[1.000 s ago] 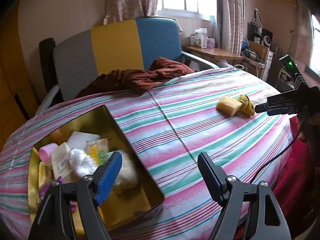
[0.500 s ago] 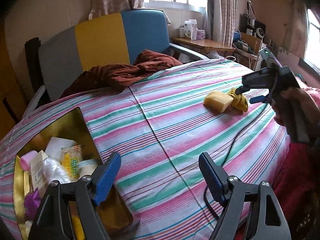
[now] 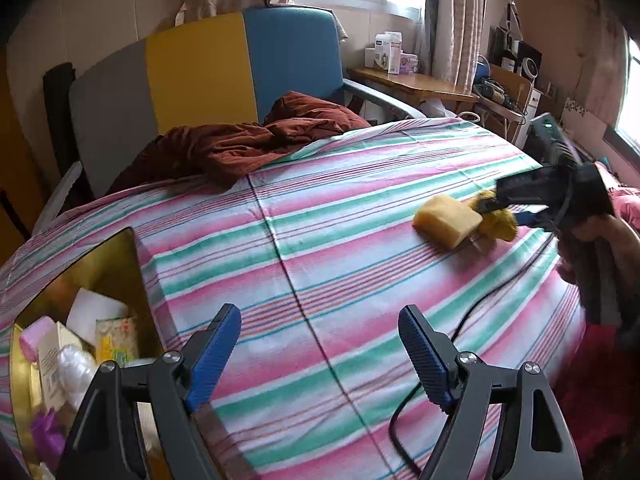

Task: Organize objects
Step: 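Grasp the yellow sock with the right gripper while the left gripper grasps the yellow sponge, then carry the yellow sponge and yellow sock into the gold tray and release both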

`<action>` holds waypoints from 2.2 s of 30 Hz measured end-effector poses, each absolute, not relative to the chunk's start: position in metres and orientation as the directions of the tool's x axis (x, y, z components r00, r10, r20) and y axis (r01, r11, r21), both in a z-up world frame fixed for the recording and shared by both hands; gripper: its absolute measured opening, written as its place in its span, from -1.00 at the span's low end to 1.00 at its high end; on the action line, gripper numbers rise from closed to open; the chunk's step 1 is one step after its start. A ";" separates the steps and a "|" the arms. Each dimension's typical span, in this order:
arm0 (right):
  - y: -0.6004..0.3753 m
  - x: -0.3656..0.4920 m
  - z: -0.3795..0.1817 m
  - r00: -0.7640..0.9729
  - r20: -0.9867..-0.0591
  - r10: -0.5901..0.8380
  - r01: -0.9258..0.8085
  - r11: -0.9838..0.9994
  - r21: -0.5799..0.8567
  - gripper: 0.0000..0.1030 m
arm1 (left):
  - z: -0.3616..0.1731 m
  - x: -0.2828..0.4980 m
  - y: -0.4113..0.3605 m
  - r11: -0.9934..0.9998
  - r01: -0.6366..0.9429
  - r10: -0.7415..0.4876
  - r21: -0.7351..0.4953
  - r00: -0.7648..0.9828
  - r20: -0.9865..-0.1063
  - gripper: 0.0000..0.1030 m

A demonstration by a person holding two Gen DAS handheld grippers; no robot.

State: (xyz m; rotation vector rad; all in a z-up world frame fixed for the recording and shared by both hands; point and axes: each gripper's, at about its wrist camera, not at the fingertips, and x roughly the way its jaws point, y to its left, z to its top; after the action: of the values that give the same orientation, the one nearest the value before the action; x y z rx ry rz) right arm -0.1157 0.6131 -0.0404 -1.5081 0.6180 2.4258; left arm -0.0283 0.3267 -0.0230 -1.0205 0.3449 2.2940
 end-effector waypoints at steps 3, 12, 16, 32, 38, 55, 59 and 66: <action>0.610 -0.105 -0.030 -0.446 -0.892 0.073 -0.410 -0.903 0.131 -0.02 | -0.027 -0.035 0.339 -0.777 -0.629 0.409 0.004 -0.511 -0.756 0.58; 0.625 -0.102 -0.029 -0.428 -0.899 0.090 -0.445 -0.887 0.123 -0.02 | -0.046 -0.062 0.398 -0.745 -0.642 0.469 -0.182 -0.310 -0.827 0.58; 0.632 -0.098 -0.026 -0.453 -0.890 0.050 -0.453 -0.873 0.182 -0.02 | -0.050 -0.071 0.429 -0.735 -0.638 0.484 -0.229 -0.259 -0.836 0.57; 0.644 -0.099 -0.029 -0.475 -0.879 0.028 -0.506 -0.826 0.247 -0.01 | -0.083 -0.112 0.533 -0.791 -0.487 0.474 -0.371 -0.104 -0.874 0.58; 0.647 -0.109 -0.044 -0.401 -0.914 0.058 -0.533 -0.826 0.181 -0.01 | -0.092 -0.105 0.545 -0.782 -0.559 0.416 -0.276 -0.137 -0.899 0.52; 0.593 -0.131 -0.050 -0.398 -0.916 -0.051 -0.299 -0.937 0.182 -0.02 | -0.082 -0.081 0.453 -0.694 -0.646 0.487 -0.317 -0.098 -0.868 0.17; 0.588 -0.128 -0.052 -0.381 -0.924 -0.041 -0.294 -0.942 0.163 -0.01 | -0.088 -0.091 0.460 -0.721 -0.617 0.465 -0.315 -0.093 -0.881 0.34; 0.589 -0.144 -0.064 -0.367 -0.930 -0.027 -0.285 -0.948 0.140 0.02 | -0.092 -0.088 0.470 -0.748 -0.620 0.442 -0.234 -0.203 -0.874 0.34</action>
State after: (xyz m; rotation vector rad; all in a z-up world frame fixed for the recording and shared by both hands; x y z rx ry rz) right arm -0.1443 0.5890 -0.0639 -1.6663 0.4195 2.4380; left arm -0.0879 0.4699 -0.0918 -1.3736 0.2190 2.0024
